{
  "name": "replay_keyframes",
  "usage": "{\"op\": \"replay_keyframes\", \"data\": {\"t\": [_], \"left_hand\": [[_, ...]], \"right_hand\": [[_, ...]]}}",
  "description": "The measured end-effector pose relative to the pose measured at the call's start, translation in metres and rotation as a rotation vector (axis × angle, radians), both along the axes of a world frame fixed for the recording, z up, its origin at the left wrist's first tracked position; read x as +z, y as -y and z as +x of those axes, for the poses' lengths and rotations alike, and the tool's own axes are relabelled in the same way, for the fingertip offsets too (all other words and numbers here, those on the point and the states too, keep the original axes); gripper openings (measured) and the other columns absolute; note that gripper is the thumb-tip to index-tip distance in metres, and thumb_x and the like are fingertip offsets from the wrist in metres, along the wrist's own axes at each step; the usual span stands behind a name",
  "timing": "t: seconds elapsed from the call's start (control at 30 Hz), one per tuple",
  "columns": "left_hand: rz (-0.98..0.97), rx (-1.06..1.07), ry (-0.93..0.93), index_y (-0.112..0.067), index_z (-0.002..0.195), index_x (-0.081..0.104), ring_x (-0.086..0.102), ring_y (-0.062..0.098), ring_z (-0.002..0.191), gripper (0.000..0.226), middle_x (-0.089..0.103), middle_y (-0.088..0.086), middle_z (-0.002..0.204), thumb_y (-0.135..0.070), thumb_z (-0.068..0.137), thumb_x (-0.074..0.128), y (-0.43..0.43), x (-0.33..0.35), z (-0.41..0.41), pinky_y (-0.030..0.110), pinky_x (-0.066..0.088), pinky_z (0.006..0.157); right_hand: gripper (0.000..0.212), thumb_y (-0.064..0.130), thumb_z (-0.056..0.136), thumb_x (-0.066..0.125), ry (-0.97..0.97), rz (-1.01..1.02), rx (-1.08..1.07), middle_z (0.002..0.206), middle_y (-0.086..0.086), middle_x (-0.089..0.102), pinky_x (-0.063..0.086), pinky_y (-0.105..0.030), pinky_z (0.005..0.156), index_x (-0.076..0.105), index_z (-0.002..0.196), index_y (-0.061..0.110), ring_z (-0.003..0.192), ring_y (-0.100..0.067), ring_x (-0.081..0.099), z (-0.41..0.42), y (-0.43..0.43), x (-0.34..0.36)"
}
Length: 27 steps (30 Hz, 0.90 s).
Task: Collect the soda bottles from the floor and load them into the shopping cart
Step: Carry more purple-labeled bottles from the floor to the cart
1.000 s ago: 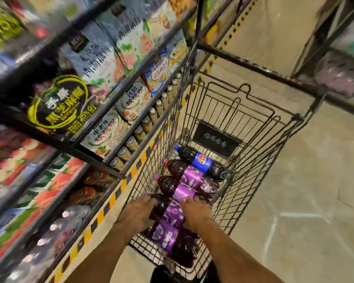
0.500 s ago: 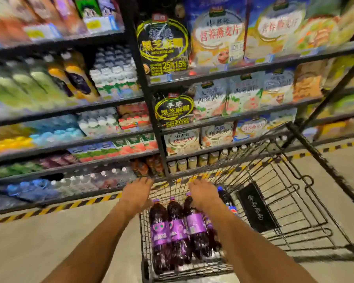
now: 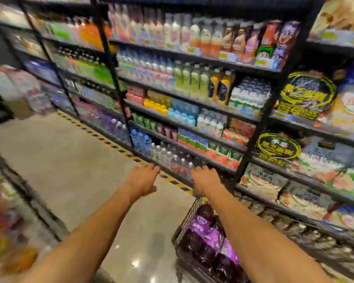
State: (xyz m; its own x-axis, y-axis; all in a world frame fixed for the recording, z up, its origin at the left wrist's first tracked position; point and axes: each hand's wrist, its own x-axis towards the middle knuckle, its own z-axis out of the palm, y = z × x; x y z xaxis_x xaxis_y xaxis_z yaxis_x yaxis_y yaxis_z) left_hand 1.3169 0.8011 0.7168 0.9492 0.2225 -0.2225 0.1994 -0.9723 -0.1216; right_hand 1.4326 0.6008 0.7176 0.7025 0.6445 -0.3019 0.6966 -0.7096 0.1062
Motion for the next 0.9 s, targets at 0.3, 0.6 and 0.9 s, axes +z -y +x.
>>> {"op": "replay_keyframes", "data": {"t": [0.3, 0.6, 0.9], "left_hand": [[-0.014, 0.452, 0.026, -0.021, 0.142, 0.041, 0.052, 0.029, 0.128, 0.062, 0.051, 0.006, 0.140, -0.044, 0.091, 0.068, -0.035, 0.019, -0.249, 0.043, 0.046, 0.101], [0.086, 1.045, 0.067, -0.022, 0.143, 0.043, 0.050, 0.030, 0.130, 0.056, 0.051, 0.005, 0.142, -0.042, 0.093, 0.059, 0.010, 0.041, -0.487, 0.044, 0.044, 0.103], [0.067, 1.663, -0.095, -0.021, 0.140, 0.041, 0.050, 0.029, 0.128, 0.064, 0.048, 0.004, 0.143, -0.048, 0.088, 0.066, 0.182, 0.031, -0.651, 0.044, 0.044, 0.099]], "right_hand": [[0.057, 0.030, 0.095, 0.071, -0.005, -0.031, 0.467, 0.142, -0.011, 0.051, 0.042, -0.051, 0.109, 0.045, 0.144, 0.015, 0.134, -0.036, 0.047, -0.155, -0.093, 0.031], [0.063, 0.043, 0.095, 0.070, -0.037, 0.016, 1.107, 0.149, -0.009, 0.052, 0.042, -0.044, 0.108, 0.044, 0.146, 0.017, 0.136, -0.033, 0.050, -0.346, -0.201, 0.038], [0.059, 0.047, 0.092, 0.071, -0.041, -0.032, 1.702, 0.140, -0.010, 0.059, 0.047, -0.043, 0.101, 0.051, 0.140, 0.018, 0.127, -0.034, 0.057, -0.546, -0.180, 0.036]]}}
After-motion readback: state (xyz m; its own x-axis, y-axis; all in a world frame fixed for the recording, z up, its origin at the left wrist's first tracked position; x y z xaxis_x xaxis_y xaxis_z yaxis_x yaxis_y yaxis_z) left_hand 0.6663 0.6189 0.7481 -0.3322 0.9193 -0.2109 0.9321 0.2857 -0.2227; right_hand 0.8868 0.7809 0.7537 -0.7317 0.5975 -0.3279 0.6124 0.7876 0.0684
